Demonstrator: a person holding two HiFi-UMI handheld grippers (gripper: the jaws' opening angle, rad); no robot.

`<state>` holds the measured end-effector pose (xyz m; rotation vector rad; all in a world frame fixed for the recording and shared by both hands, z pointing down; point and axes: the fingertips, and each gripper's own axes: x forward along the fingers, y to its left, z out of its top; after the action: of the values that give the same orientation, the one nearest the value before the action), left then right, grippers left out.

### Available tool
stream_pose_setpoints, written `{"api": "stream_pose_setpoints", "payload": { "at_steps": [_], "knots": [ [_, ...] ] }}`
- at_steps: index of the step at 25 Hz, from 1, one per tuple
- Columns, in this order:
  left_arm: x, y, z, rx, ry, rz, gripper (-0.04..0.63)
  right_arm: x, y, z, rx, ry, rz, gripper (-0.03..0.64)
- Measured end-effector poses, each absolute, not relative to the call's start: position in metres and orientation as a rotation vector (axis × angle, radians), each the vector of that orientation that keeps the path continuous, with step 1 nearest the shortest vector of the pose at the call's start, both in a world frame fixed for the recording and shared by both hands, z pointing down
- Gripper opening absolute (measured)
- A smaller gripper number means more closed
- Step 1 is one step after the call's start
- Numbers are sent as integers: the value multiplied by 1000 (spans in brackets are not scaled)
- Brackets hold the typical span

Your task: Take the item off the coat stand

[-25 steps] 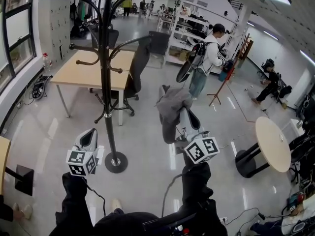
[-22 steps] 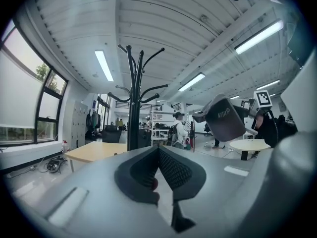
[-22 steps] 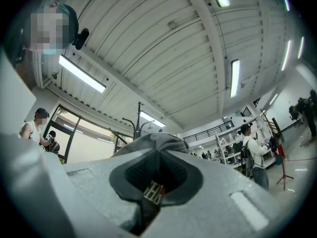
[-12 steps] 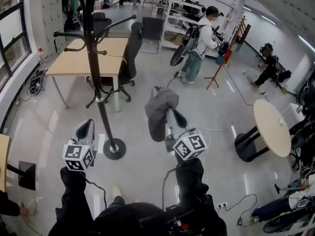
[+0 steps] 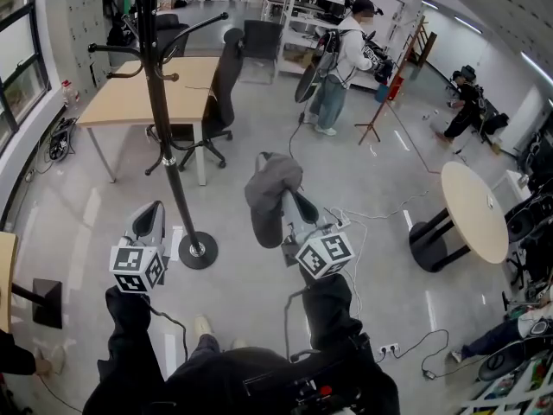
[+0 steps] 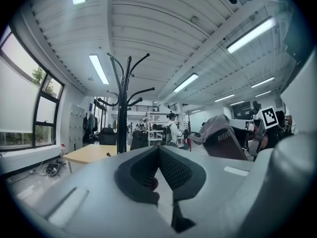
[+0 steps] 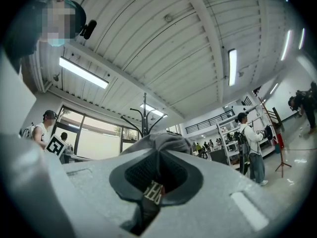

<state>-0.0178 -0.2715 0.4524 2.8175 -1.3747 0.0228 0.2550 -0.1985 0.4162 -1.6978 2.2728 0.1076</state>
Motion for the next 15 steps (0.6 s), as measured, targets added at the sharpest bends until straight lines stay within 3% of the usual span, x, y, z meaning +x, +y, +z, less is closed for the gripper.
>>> {"api": "stream_pose_setpoints", "payload": {
  "at_steps": [15],
  "knots": [
    [-15, -249, 464, 2794, -1411, 31, 2, 245, -182, 444, -1657, 2355, 87, 17]
  ]
}}
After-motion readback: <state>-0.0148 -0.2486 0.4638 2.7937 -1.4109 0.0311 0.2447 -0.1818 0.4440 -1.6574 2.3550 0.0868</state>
